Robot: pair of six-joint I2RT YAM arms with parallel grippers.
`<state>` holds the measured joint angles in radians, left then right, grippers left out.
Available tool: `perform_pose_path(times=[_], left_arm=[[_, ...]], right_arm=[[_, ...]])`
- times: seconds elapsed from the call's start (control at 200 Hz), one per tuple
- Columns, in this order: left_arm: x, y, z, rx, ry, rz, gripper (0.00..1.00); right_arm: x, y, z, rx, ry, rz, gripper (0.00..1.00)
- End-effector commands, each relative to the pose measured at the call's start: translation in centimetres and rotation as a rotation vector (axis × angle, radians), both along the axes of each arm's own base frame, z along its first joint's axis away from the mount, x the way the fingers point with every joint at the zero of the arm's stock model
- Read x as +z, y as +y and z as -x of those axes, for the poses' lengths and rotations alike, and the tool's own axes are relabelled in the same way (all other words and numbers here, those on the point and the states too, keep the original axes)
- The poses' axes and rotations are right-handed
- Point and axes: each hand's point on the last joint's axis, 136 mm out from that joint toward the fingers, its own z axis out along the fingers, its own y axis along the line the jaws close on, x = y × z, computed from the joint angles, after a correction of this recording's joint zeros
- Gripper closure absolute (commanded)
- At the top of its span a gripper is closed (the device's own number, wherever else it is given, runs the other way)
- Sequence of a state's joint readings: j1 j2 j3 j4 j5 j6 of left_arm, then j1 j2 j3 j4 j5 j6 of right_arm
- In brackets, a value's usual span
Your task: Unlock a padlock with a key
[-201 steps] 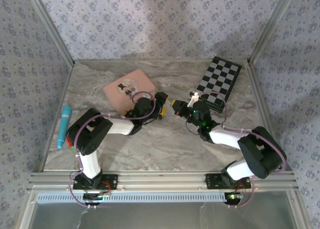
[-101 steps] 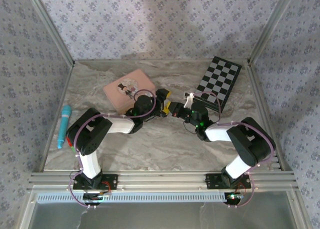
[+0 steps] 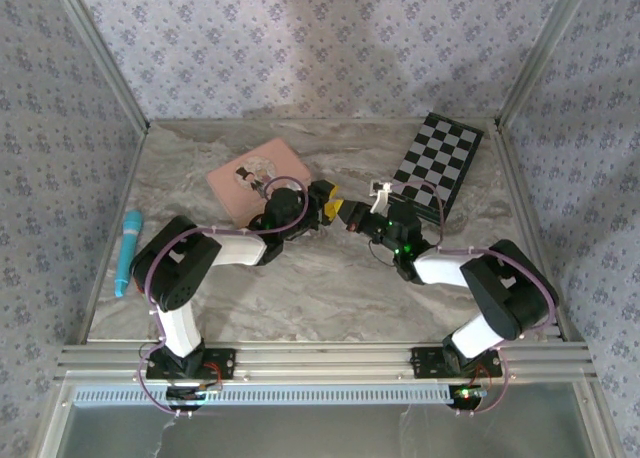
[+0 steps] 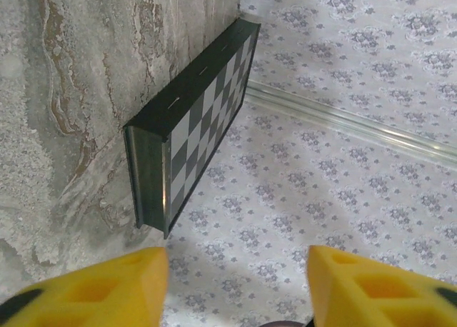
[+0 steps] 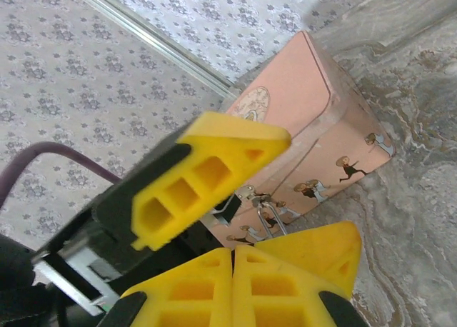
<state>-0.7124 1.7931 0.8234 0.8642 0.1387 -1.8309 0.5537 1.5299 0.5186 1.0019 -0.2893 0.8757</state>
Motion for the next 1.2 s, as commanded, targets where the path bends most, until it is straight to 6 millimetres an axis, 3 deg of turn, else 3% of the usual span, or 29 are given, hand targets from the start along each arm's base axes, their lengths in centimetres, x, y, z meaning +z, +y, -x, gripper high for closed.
perform_pose_path(times=[0.0,0.28,0.525,0.575,0.705,0.785,1.074,1.194], left_arm=[[1.7,0.1,-0.3,0.006,-0.046,0.018,0.54],[1.6,0.2,-0.2,0.003,-0.050,0.000,0.90],[1.7,0.4,-0.3,0.003,-0.073,-0.028,1.00],[1.8,0.4,-0.2,-0.002,-0.086,-0.045,1.00],[2.5,0.6,-0.4,-0.017,-0.185,-0.147,1.00],[3.6,0.7,-0.4,-0.044,-0.296,-0.264,1.00],[9.8,-0.3,1.4,-0.162,-0.832,-0.621,1.00],[11.0,-0.8,2.3,-0.197,-0.965,-0.627,1.00]], right_arm=[[0.2,-0.3,0.3,0.007,-0.005,0.004,1.00],[0.6,-0.6,0.1,-0.004,-0.007,-0.006,1.00],[1.2,-1.8,0.1,-0.031,-0.016,-0.004,1.00],[1.4,-2.0,0.0,-0.035,-0.018,-0.002,0.99],[1.8,-3.7,0.0,-0.065,-0.012,0.019,0.64],[2.1,-4.9,0.1,-0.073,-0.010,0.040,0.52],[4.3,-6.0,1.6,0.034,-0.036,0.046,0.45],[5.6,-4.9,2.4,0.132,-0.065,-0.002,0.58]])
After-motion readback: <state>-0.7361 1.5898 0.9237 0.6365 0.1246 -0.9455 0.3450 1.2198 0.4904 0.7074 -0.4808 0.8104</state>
